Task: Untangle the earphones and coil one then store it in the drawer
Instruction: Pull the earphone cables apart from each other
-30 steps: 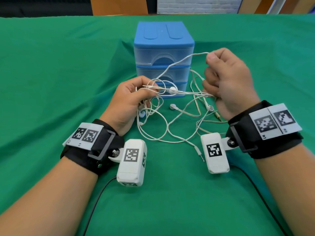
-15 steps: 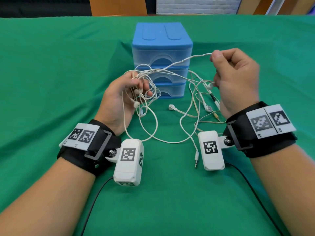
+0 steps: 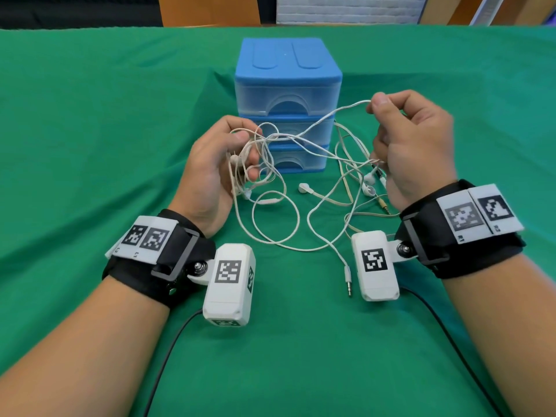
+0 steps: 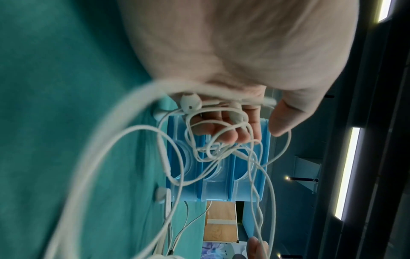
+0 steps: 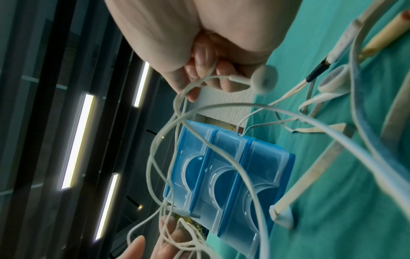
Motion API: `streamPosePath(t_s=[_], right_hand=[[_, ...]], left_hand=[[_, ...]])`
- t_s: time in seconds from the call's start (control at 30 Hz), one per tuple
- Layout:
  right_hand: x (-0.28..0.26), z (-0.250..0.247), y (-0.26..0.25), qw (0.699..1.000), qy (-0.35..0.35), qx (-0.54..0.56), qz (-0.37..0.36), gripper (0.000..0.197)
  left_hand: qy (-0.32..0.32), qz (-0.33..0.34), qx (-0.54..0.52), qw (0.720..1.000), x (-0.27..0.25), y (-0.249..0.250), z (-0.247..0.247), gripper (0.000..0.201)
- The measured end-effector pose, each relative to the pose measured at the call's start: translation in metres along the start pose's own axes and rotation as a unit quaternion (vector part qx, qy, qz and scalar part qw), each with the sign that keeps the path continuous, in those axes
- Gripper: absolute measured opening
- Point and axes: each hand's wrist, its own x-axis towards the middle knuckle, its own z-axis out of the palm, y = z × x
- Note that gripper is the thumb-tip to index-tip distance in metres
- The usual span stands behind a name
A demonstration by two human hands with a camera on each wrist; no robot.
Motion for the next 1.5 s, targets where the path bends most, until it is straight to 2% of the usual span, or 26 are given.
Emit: streamPosePath(t_s=[0.17, 0.27, 0.33, 0.4, 0.47, 0.53, 0.7, 0.83, 0.93, 1.07, 1.17, 1.33, 1.5], right_hand=[[-0.003, 0.003, -0.001, 0.999, -0.042, -0.001, 0.018, 0.021], [-0.004, 0.005, -0.002, 0.998, -0.055, -0.007, 0.016, 0.020], [-0.006, 0.006, -0.003, 0.998, -0.061, -0.011, 0.012, 0.020], [-0.006, 0.006, -0.004, 0.998, -0.066, -0.016, 0.015, 0.020], [-0.007, 0.005, -0.004, 0.997, -0.072, -0.018, 0.019, 0.020], [-0.007, 0.005, -0.004, 0.997, -0.077, -0.019, 0.023, 0.020], [-0.008, 0.003, -0.003, 0.993, -0.093, -0.054, 0.042, 0.016], [-0.011, 0.006, -0.005, 0.991, -0.113, -0.045, 0.057, 0.016], [-0.013, 0.008, -0.006, 0.988, -0.141, -0.038, 0.057, 0.016], [-0.017, 0.011, -0.008, 0.980, -0.185, -0.026, 0.064, 0.014], [-0.021, 0.014, -0.009, 0.974, -0.217, -0.003, 0.070, 0.011], [-0.025, 0.016, -0.010, 0.960, -0.267, 0.030, 0.081, 0.003], [-0.022, 0.014, -0.010, 0.967, -0.242, 0.031, 0.074, 0.007]], left_hand=[[-0.063, -0.005, 0.029, 0.998, -0.004, -0.002, 0.000, 0.036], [-0.116, -0.027, 0.065, 0.991, -0.006, 0.000, -0.001, 0.057], [-0.118, -0.035, 0.079, 0.989, -0.006, 0.000, -0.001, 0.064], [-0.080, -0.032, 0.109, 0.990, -0.005, -0.001, 0.000, 0.056], [-0.040, -0.016, 0.172, 0.984, -0.003, -0.004, 0.001, 0.039], [-0.028, 0.006, 0.222, 0.975, -0.001, -0.008, 0.000, 0.029], [-0.036, 0.049, 0.273, 0.960, 0.000, -0.009, -0.001, 0.018], [-0.049, 0.063, 0.295, 0.952, -0.001, -0.008, 0.000, 0.027], [-0.054, 0.078, 0.282, 0.955, 0.001, -0.010, -0.003, 0.025], [-0.089, 0.058, 0.217, 0.970, 0.000, -0.010, 0.001, 0.031], [-0.123, 0.029, 0.207, 0.970, -0.003, -0.010, 0.004, 0.038], [-0.145, 0.002, 0.215, 0.966, -0.005, -0.011, 0.005, 0.017], [-0.120, 0.013, 0.256, 0.959, -0.002, -0.011, 0.003, 0.008]])
